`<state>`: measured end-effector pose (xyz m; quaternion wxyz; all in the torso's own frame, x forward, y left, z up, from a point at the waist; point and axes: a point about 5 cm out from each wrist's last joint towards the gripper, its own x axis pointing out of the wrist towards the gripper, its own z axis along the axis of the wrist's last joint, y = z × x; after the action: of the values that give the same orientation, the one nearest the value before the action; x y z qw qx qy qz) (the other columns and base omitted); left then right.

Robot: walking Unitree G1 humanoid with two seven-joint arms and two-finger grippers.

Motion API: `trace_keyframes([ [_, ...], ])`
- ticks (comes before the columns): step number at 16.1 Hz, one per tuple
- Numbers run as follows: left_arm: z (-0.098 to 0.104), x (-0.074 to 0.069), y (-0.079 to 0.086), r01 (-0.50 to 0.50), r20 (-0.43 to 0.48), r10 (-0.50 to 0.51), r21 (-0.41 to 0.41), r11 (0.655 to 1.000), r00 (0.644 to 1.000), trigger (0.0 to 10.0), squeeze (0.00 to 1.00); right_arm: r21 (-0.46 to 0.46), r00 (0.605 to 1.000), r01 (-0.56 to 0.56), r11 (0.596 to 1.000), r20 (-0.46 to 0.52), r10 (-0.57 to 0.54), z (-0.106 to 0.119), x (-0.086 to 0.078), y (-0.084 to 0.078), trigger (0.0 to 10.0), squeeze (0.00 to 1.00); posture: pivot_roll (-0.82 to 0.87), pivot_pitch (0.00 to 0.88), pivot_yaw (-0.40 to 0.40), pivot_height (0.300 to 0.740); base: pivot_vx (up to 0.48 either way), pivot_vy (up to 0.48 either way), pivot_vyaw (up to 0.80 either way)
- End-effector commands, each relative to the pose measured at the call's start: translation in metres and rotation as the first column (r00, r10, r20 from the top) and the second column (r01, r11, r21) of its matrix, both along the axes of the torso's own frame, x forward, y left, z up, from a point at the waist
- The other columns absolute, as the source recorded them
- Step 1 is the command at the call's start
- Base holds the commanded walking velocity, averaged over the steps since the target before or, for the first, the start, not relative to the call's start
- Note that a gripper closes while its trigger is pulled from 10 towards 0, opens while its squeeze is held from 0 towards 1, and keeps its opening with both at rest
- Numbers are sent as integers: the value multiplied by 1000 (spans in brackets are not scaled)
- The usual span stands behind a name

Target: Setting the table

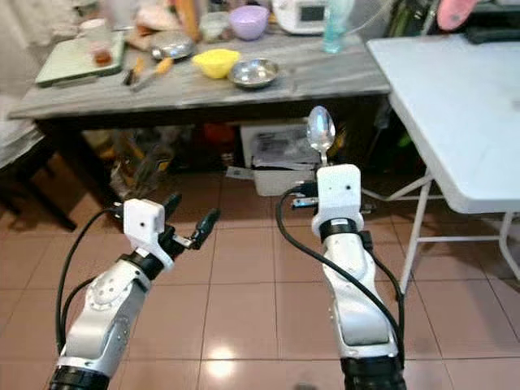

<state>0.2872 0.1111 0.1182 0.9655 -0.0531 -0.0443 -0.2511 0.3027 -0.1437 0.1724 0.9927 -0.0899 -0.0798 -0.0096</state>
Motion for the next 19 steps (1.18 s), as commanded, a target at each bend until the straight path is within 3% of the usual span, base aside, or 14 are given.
trace_keyframes([
  [1,0,-2,-3,20,0,-20,7,1000,1000,10000,0,9,1000,3,1000,14,-3,3,-1,-1,10000,0,-67,100,78,740,364,0,0],
  [19,0,-3,-7,45,-9,-45,11,999,999,10000,0,12,1000,10,1000,5,-10,0,-1,-2,10000,0,-69,107,85,740,368,0,0],
])
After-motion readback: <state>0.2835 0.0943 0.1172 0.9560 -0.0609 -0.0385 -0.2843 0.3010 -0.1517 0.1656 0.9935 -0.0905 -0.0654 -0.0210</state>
